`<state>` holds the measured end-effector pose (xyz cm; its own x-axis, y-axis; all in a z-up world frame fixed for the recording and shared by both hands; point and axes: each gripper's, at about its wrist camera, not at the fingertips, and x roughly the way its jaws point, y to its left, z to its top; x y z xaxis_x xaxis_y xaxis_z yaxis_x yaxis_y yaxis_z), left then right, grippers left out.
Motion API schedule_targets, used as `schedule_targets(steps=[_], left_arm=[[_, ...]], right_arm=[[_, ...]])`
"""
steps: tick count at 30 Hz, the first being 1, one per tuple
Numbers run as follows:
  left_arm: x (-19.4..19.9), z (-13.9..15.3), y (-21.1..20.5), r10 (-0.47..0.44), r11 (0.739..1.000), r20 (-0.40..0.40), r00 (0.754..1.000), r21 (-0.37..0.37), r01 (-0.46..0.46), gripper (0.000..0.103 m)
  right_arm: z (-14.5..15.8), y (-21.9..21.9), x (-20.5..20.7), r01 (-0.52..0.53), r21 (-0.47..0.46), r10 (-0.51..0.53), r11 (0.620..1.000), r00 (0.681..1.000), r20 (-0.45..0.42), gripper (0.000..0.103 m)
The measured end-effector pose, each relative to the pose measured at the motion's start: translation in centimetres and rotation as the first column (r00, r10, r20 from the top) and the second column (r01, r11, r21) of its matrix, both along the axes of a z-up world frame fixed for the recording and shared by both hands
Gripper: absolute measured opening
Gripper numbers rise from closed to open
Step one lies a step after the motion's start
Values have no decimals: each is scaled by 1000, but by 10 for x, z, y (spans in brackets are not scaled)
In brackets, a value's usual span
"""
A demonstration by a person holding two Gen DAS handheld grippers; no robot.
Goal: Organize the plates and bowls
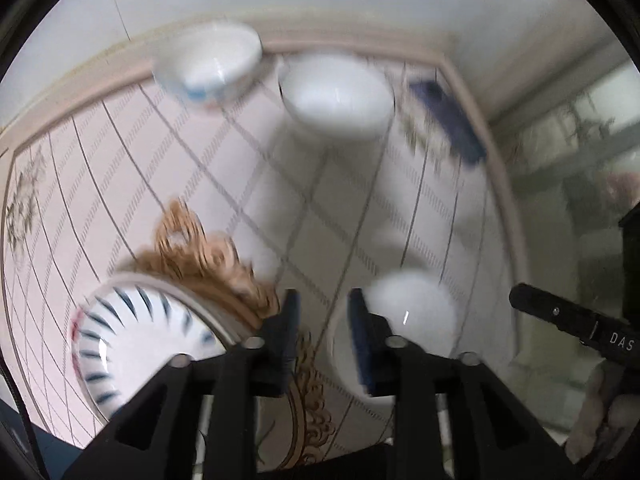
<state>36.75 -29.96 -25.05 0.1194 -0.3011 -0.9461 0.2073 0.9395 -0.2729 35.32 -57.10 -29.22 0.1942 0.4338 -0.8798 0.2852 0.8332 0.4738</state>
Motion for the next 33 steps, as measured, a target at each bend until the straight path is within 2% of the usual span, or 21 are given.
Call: schedule_targets(steps=[2, 3, 4, 8, 11, 16, 18, 20, 21, 22, 25, 33], left_arm=[[21, 5, -1, 13, 999, 5, 1000, -33, -13, 40], [32, 4, -1, 23, 999, 12, 1000, -29, -23, 43], [50, 1, -2, 41, 999, 12, 999, -26, -40, 43], [97, -22, 1, 99, 992, -37, 994, -68, -102, 43], [123, -44, -3, 113, 991, -61, 992, -61, -116, 43], [154, -78, -6, 136, 984, -136, 981, -98, -150, 43], [160, -87, -7, 135, 983, -152, 979, -107, -152, 41], [164, -90, -10, 133, 980, -140, 981, -128, -151, 34], [164, -91, -12, 125, 981, -135, 983, -131, -143, 24], [165, -92, -14, 114, 984, -129, 985, -120, -130, 21], [165, -91, -15, 103, 988, -105, 989, -107, -114, 20], [161, -86, -10, 88, 992, -74, 993, -89, -95, 17]], right_arm=[[12, -10, 18, 24, 37, -25, 999, 999, 32, 39], [16, -13, 28, 37, 50, -39, 998, 998, 44, 52], [17, -15, 38, 50, 60, -53, 997, 997, 52, 58], [7, -15, 91, 69, 106, -77, 992, 994, 76, 58], [-16, -12, 131, 76, 128, -83, 989, 995, 57, 58], [-52, -5, 177, 73, 157, -77, 985, 997, 23, 58], [-65, -4, 187, 73, 158, -75, 985, 997, 6, 57], [-79, -3, 196, 77, 157, -76, 985, 997, -13, 50], [-85, -3, 200, 77, 171, -75, 982, 997, -15, 41], [-89, -2, 203, 73, 178, -71, 981, 997, -17, 30], [-93, 2, 208, 62, 129, -62, 990, 998, -9, 19], [-93, 13, 207, 31, 86, -32, 996, 999, 13, 17]])
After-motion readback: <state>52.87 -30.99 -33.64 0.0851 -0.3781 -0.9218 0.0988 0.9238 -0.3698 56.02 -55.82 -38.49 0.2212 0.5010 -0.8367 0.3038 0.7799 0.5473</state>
